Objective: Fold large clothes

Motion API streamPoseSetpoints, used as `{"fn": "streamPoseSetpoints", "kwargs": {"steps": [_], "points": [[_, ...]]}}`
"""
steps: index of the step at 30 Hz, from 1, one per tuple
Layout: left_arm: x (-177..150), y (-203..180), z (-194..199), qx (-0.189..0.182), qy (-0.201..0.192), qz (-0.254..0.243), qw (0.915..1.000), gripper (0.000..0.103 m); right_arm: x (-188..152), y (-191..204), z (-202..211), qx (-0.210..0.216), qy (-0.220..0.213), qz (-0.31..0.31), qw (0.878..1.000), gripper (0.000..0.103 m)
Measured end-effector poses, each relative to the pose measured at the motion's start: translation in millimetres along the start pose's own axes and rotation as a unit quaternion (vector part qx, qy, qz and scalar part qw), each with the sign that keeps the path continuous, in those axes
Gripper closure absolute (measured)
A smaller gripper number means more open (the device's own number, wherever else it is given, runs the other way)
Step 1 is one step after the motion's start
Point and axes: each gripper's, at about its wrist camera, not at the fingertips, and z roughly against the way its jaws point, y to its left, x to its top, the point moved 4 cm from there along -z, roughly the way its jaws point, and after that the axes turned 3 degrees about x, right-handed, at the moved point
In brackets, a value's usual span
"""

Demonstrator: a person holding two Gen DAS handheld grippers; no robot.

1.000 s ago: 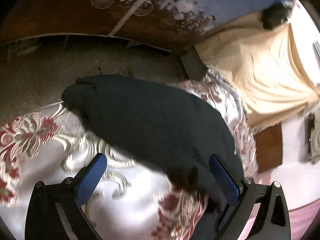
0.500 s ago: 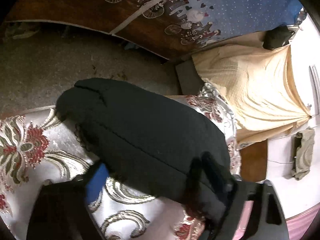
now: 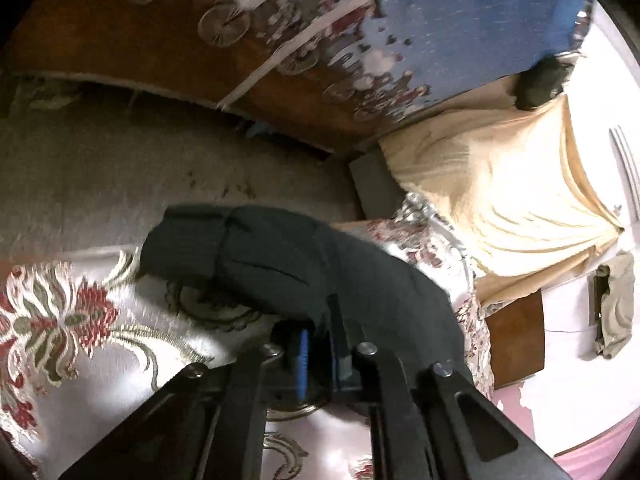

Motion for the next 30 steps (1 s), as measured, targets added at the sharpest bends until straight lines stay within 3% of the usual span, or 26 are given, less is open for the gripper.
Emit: {"fn": "streamPoseSetpoints", "kwargs": {"steps": [5,8,10,13,15,19,23,25,27,30], "points": [[4,-27,27,-0.011,-0.066,-0.066,0.9956,0.097,4,-5,9,0.01,-0.009,-0.007,1.0,0.001],[6,-59,46,-0.02,-0.095,-0.119,0.9882,0.097,11,-13,36,0.027,-0.026,0.006,0.999,0.001],[5,-88,63,-0.037,-0.112,-0.162,0.9798,0.097,16,-24,63,0.052,-0.04,0.015,0.998,0.001],[-7,-139,78,-0.071,-0.112,-0.246,0.9602,0.097,18,-51,99,0.08,-0.06,-0.002,0.995,0.001],[-23,-178,87,-0.093,-0.11,-0.308,0.9404,0.097,10,-80,120,0.086,-0.071,-0.023,0.994,0.001],[-60,-235,102,-0.137,-0.092,-0.38,0.91,0.097,-20,-134,140,0.054,-0.067,-0.061,0.994,0.001],[-118,-294,115,-0.175,-0.074,-0.467,0.8634,0.097,-48,-180,145,0.014,-0.07,-0.087,0.994,0.001],[-157,-321,114,-0.188,-0.047,-0.515,0.8347,0.097,-56,-197,146,-0.001,-0.075,-0.093,0.993,0.001],[-197,-339,108,-0.196,-0.025,-0.557,0.8068,0.097,-64,-216,145,-0.02,-0.081,-0.1,0.991,0.001],[-258,-349,94,-0.205,0.011,-0.602,0.7719,0.097,-75,-239,141,-0.031,-0.09,-0.123,0.988,0.001]]}}
